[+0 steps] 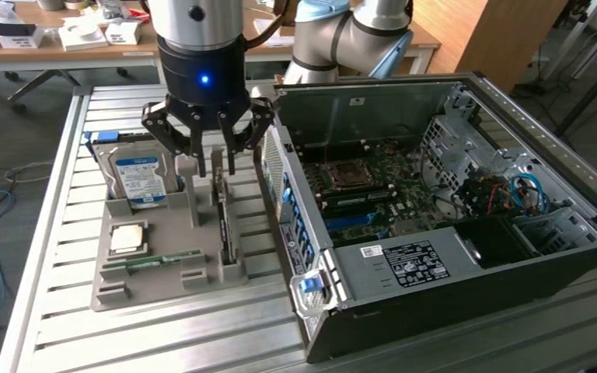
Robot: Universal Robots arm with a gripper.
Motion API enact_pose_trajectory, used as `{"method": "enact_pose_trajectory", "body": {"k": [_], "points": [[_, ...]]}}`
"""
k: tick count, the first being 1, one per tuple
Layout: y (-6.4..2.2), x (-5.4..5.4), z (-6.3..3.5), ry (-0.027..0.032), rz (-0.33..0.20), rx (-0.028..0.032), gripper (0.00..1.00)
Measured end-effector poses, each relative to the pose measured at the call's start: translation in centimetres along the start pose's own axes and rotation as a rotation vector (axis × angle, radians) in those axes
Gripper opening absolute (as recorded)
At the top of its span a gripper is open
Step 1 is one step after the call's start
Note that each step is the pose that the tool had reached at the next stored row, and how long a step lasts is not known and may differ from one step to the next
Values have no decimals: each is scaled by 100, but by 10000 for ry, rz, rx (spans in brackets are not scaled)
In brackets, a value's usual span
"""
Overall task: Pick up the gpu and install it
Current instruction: 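Pick up the gpu and move the gpu toward the slot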
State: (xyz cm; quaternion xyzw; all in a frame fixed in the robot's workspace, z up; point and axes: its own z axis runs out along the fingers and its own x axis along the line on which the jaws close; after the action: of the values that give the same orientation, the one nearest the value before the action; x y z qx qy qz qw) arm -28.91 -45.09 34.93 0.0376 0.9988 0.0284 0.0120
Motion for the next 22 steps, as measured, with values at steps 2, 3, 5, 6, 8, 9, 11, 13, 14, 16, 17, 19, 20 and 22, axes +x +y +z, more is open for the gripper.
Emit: {"method": "enact_pose_trajectory", "body": {"k": [2,3,5,6,8,9,11,13,14,16,17,19,20,22], "points": [[-1,0,22,-1,-1,-23,42],[-2,0,41,0,-1,-23,42],[-5,1,76,2,-1,-22,42],[-6,1,94,1,-1,-22,42],[-8,2,130,3,-1,-22,42],[-9,2,148,2,-1,-22,42],[-11,3,186,1,-2,-23,42],[-13,4,221,1,-2,-22,42],[-14,4,240,1,-1,-22,42],[-16,5,268,1,-1,-22,42],[-16,5,268,2,-1,-21,42],[-16,4,268,2,0,-21,42],[-15,-6,270,2,-2,-22,42],[-14,-26,271,2,-2,-23,42]]}}
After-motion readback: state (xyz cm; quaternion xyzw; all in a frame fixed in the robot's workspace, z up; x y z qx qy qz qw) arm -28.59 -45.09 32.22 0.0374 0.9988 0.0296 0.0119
